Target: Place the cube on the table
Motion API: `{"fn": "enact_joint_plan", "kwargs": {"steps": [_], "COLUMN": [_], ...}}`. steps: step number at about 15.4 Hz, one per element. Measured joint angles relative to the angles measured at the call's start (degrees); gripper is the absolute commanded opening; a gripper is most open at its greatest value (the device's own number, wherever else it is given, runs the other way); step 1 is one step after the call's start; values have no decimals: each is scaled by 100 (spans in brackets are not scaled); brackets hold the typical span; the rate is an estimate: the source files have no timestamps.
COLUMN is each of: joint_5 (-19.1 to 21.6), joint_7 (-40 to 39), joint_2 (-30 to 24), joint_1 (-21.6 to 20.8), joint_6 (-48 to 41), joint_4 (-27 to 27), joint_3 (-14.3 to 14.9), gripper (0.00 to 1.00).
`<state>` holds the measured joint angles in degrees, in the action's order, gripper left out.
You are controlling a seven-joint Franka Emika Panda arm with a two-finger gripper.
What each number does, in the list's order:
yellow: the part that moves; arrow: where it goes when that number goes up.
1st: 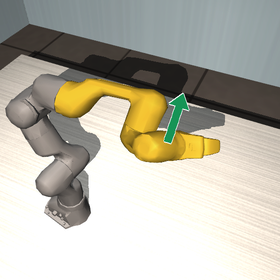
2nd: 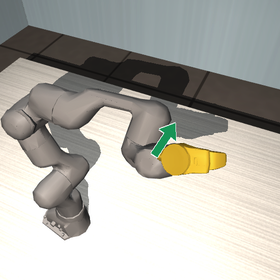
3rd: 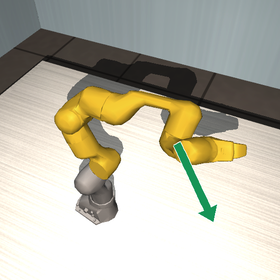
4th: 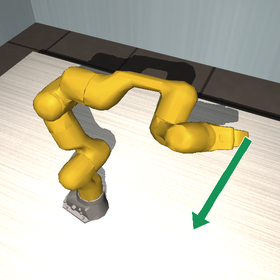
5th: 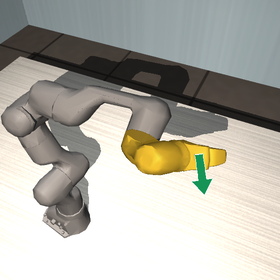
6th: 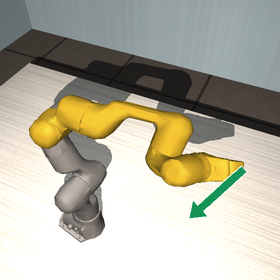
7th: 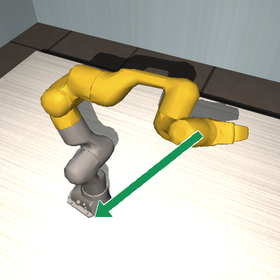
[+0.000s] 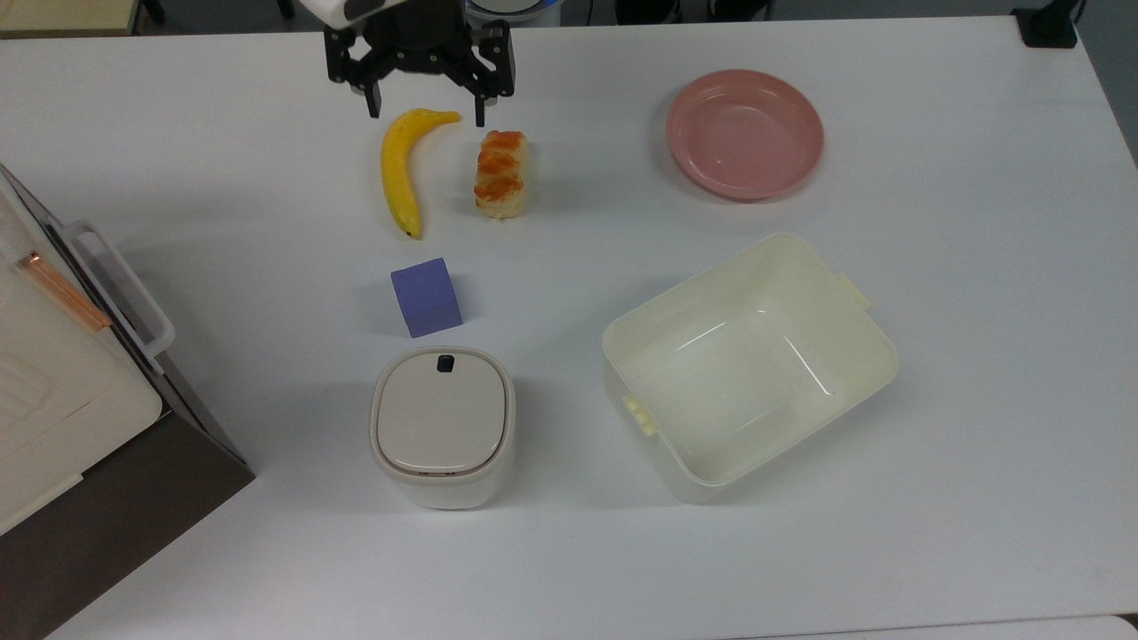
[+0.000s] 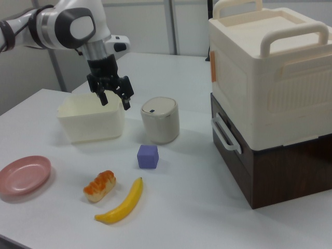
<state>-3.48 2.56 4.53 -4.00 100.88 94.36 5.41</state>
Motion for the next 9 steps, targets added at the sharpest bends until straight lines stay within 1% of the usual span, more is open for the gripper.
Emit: {"fn": "enact_joint_plan", "kwargs": {"steps": [3, 9], "joint_5": [0, 0], "joint_7": [326, 328], "joint_2": [-17, -105], "joint_1": [-3, -4], "joint_6": [-17, -148], "joint_4": [-91, -111], "joint_3": [-26, -35], "gripper": [100, 100]}}
